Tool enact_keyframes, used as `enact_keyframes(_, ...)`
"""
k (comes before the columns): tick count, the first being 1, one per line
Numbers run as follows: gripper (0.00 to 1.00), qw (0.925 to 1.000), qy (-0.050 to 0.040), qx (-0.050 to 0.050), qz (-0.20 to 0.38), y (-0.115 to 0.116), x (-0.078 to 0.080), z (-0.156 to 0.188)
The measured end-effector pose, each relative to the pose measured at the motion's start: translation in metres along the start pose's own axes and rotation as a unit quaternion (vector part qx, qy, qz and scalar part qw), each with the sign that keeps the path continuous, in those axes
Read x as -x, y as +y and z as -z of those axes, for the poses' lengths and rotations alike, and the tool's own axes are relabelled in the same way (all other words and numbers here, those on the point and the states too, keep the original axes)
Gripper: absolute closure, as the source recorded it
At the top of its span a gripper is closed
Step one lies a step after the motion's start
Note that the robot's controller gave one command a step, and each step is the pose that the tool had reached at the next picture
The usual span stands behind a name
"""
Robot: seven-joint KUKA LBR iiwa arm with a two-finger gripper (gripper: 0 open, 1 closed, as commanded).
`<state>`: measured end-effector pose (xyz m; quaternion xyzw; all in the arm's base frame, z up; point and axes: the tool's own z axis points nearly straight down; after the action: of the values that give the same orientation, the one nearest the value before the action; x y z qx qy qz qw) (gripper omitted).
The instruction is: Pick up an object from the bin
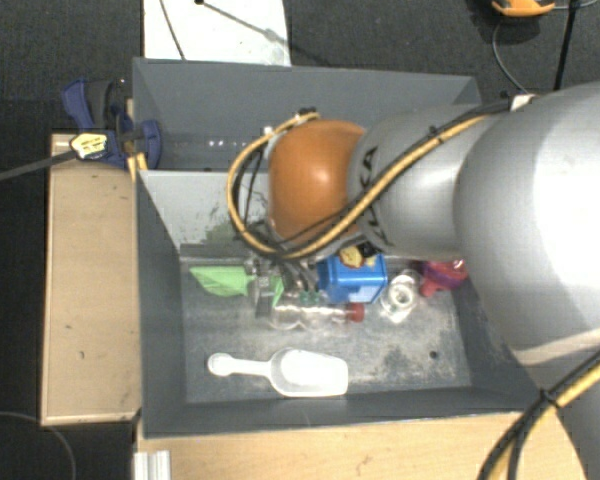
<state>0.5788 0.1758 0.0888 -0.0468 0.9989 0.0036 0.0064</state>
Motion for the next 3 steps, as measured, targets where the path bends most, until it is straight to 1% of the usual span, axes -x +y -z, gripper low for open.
enact_keyframes(1, 1.00, 1.0000, 0.0033, -0.002, 0.000, 0.000, -0.001, 0.006)
enact_keyframes(2, 1.00, 1.0000, 0.0066, -0.003, 0.000, -0.001, -0.002, 0.022)
enact_keyframes(3, 1.00, 1.0000, 0.0051, -0.003, 0.000, -0.001, 0.000, 0.035)
